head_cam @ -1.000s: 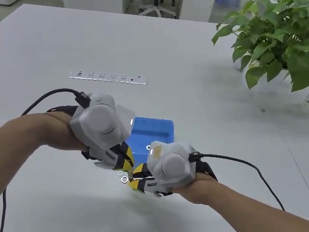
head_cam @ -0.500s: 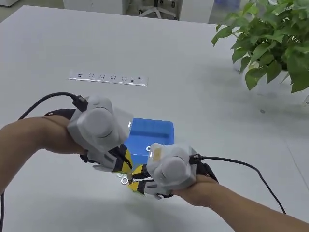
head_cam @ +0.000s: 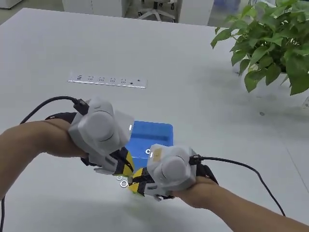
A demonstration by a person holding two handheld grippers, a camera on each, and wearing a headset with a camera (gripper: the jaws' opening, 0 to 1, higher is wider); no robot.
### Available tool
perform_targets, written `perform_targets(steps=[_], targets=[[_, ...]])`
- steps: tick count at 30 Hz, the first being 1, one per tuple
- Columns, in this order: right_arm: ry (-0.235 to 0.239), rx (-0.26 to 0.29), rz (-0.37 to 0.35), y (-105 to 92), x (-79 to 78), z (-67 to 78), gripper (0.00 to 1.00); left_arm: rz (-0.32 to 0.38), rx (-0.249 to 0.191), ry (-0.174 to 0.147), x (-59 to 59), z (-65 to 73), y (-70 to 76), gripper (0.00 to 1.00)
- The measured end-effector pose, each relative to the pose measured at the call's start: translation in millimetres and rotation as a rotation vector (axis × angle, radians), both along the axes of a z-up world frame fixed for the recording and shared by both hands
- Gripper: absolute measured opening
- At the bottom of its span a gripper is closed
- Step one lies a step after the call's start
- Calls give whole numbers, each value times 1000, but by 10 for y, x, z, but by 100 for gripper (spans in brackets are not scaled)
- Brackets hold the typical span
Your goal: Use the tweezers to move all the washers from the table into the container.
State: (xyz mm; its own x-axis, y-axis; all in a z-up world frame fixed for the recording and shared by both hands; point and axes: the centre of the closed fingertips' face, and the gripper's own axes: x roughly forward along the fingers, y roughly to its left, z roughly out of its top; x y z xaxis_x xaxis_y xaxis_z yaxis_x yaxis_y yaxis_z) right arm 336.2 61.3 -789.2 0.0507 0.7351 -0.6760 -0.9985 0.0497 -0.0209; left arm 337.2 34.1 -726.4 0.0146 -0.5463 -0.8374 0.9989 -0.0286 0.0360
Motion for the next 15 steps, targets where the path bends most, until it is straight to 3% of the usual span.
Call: perform_targets(steps=[15], targets=[[3,1,-14,-15,17,11,9,-15,14,-9,12,13,-17,6]])
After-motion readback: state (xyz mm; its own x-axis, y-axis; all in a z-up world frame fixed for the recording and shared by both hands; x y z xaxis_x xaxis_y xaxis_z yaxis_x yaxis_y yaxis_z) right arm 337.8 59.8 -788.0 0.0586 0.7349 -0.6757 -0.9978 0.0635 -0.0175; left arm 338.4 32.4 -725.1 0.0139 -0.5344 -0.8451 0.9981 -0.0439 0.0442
